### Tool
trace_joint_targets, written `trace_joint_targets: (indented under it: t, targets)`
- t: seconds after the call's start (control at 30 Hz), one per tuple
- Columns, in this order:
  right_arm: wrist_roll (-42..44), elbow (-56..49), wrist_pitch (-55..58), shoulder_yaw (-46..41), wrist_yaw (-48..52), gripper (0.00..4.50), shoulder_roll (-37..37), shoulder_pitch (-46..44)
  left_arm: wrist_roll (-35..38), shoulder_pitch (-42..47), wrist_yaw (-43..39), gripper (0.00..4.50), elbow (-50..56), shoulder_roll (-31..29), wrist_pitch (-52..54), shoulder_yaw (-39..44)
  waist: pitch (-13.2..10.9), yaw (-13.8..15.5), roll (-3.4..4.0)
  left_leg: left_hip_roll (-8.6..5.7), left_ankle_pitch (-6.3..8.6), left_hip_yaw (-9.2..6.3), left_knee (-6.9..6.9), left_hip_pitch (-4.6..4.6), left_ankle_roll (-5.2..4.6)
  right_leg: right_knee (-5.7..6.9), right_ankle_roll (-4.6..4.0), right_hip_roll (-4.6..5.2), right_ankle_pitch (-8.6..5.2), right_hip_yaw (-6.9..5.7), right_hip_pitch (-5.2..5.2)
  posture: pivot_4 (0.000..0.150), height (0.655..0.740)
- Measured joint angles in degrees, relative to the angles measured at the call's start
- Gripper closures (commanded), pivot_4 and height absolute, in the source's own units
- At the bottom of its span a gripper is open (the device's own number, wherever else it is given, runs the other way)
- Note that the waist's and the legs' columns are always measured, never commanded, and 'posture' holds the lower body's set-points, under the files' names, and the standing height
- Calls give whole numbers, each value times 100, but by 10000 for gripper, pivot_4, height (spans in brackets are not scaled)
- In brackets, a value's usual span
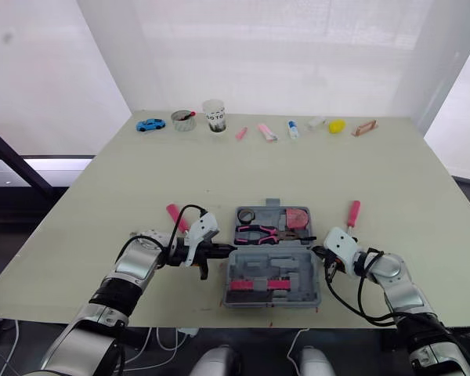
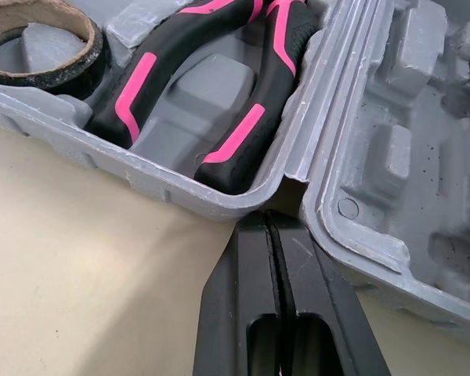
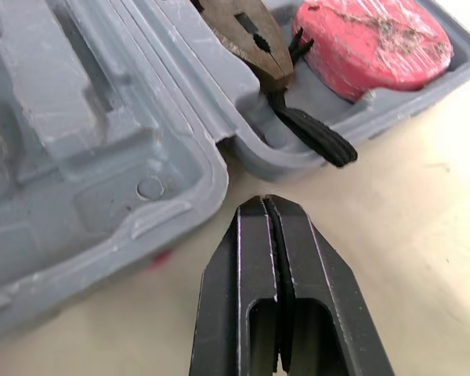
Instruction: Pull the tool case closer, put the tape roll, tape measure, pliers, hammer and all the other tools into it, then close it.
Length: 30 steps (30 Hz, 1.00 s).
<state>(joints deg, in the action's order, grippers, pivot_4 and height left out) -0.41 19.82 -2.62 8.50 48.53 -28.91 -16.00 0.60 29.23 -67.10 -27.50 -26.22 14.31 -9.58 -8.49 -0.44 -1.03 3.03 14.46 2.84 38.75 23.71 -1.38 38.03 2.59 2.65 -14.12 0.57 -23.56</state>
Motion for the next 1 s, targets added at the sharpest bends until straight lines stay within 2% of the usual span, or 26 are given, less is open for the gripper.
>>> trace_joint_targets:
  t: [0.9, 1.0]
  targets:
    - [71, -359, 348, 2, 119, 45000, -5, 168, 74, -31, 19, 44442, 8, 0, 14, -42, 0, -3, 0, 0, 0, 0, 0, 1, 0, -1, 0, 0, 0, 0, 0, 1500, 7400]
    - [87, -389, 313, -11, 102, 45000, -30, 208, 102, -152, -42, 44442, 263, -104, 66, -72, 0, -16, 0, 0, 0, 1, -2, 2, 0, -3, 0, 0, -1, 1, -1, 1500, 7400]
